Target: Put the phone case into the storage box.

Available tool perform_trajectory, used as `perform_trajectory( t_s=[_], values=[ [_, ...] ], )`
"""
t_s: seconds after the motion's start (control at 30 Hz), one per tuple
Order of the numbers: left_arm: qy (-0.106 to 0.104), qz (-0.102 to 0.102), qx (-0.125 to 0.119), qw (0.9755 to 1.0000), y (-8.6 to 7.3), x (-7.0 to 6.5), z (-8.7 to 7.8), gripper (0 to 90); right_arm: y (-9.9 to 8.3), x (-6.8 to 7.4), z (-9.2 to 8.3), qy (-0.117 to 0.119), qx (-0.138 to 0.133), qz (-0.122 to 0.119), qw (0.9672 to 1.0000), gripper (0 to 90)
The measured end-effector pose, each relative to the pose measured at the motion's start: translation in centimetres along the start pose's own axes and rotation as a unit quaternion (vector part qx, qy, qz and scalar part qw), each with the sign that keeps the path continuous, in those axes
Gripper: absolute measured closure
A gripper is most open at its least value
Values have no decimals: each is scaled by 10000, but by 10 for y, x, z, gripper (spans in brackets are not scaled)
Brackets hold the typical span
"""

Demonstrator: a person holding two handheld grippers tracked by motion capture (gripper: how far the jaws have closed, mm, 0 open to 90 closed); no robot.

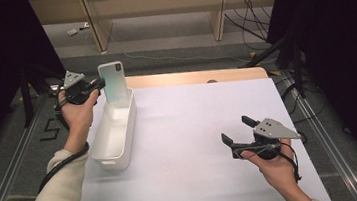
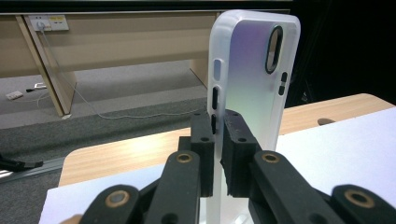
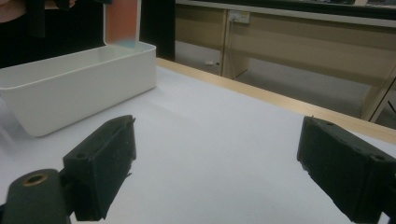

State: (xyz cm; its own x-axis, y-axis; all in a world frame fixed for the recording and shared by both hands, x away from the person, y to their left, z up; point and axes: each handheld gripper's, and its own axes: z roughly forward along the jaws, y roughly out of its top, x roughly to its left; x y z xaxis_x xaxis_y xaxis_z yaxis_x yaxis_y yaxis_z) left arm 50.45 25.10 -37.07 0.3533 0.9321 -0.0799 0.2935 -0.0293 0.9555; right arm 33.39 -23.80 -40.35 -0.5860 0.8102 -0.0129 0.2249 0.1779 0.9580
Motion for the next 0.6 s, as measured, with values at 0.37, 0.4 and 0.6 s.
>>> perform_trajectory(
  t_s=[0.37,0.4,0.6],
  values=[
    [12,-12,50,10000,-2,1,3,840,0,0,0,10,2,15,10000,127],
    [11,1,56,10000,-2,1,3,840,0,0,0,4,8,10,10000,127],
    [-8,13,78,10000,-4,2,6,839,0,0,0,-10,4,-9,10000,127]
  ],
)
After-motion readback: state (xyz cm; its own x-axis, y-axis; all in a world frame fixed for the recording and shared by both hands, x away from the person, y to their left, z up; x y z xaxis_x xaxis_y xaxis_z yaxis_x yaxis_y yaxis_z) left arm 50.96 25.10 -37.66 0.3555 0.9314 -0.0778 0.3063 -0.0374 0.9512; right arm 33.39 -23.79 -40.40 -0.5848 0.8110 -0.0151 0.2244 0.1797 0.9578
